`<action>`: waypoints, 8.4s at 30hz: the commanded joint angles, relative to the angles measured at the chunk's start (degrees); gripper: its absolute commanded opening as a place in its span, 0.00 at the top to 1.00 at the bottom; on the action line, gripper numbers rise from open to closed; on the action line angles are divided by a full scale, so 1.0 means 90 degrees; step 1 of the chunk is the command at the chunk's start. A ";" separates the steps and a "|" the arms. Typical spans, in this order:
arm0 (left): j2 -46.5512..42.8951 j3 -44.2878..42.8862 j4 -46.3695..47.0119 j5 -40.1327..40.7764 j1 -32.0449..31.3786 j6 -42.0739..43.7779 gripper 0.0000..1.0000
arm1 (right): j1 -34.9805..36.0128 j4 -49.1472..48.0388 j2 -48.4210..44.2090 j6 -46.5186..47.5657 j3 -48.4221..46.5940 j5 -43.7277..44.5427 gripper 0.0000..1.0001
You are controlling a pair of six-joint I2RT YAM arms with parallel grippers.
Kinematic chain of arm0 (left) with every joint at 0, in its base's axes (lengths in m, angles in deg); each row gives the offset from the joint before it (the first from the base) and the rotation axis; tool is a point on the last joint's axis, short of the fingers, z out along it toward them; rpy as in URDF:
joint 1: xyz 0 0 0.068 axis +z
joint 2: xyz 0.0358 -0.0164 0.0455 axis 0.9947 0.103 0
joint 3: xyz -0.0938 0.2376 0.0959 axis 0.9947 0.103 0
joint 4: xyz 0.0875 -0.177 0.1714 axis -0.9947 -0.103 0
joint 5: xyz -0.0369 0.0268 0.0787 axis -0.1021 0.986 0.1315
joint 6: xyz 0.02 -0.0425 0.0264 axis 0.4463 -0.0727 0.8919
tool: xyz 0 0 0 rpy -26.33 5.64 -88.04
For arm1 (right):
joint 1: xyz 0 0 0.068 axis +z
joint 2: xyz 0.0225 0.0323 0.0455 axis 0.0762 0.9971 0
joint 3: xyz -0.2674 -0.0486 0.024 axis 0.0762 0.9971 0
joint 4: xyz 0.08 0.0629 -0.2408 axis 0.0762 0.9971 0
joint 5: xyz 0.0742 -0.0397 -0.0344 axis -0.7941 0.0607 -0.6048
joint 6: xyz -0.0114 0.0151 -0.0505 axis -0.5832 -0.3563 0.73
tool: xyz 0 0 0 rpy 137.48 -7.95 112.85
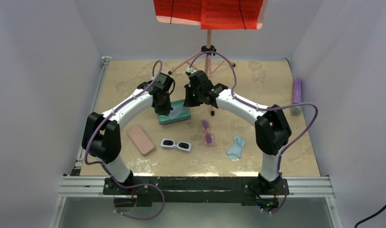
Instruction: Organize the sunglasses
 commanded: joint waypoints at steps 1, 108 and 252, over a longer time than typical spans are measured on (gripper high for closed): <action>0.0068 0.0061 0.0009 -0.0273 0.0036 0.0049 1.00 | -0.0076 0.0176 0.0139 0.0080 -0.0292 -0.0292 1.00; -0.2316 0.3126 0.2371 -0.0392 0.0686 -0.0401 0.00 | 0.0289 -0.2319 -0.0607 0.0163 0.2513 -0.0067 0.64; -0.4131 0.2939 0.4151 0.3287 -0.1357 0.2466 1.00 | 0.0568 -0.1920 -0.2013 -0.0994 0.1499 0.0234 0.71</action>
